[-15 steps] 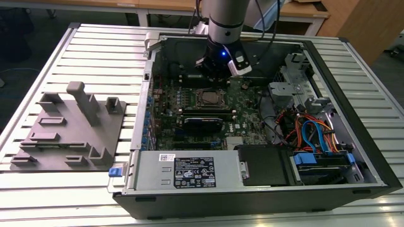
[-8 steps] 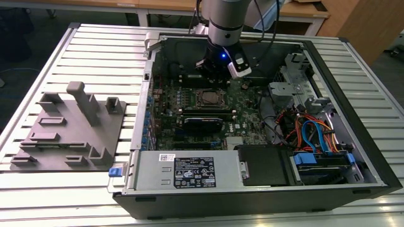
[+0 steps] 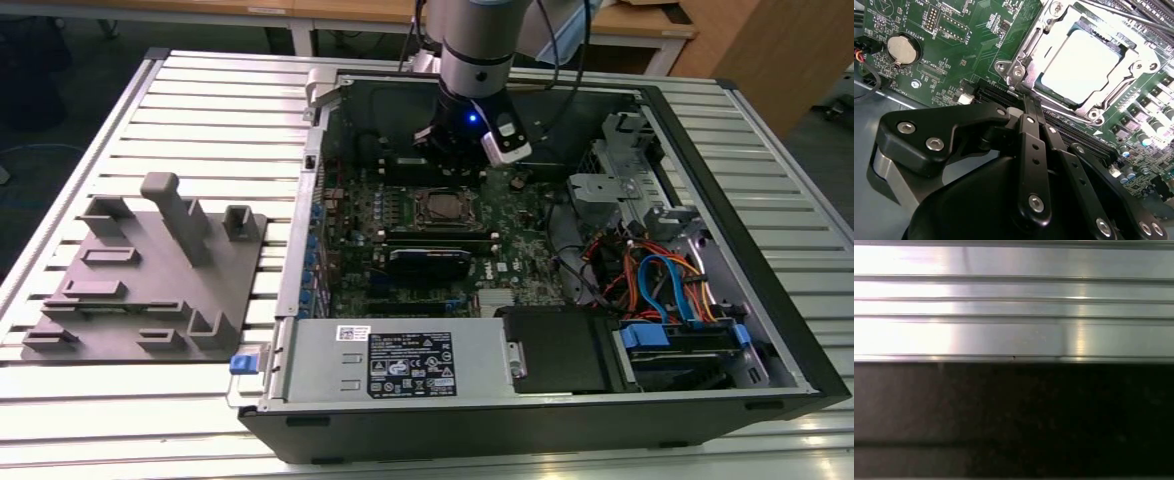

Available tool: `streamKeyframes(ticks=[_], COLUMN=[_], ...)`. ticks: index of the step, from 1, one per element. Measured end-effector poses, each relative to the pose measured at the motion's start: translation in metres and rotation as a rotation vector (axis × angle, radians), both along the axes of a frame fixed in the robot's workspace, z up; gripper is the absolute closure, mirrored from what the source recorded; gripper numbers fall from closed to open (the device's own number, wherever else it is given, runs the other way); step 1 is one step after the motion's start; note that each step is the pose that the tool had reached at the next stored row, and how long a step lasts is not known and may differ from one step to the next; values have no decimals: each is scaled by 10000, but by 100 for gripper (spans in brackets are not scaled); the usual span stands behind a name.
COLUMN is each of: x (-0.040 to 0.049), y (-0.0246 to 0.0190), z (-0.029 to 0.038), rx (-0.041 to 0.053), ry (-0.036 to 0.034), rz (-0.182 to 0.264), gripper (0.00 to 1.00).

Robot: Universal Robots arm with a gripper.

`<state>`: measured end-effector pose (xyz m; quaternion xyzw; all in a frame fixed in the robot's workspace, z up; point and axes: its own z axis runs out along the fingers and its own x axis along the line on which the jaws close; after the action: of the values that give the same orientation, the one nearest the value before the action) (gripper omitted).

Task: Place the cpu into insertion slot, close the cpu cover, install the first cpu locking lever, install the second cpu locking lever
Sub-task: 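Install the first cpu locking lever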

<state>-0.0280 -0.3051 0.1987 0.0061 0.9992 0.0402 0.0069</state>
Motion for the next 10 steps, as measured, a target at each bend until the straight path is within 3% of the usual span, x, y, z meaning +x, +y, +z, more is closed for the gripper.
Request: streamKeyframes(ticks=[6, 10], x=[0, 4], y=[1, 0], z=[25, 16], rx=[3, -76], ry=[-1, 1], rz=[0, 0], gripper=[89, 89])
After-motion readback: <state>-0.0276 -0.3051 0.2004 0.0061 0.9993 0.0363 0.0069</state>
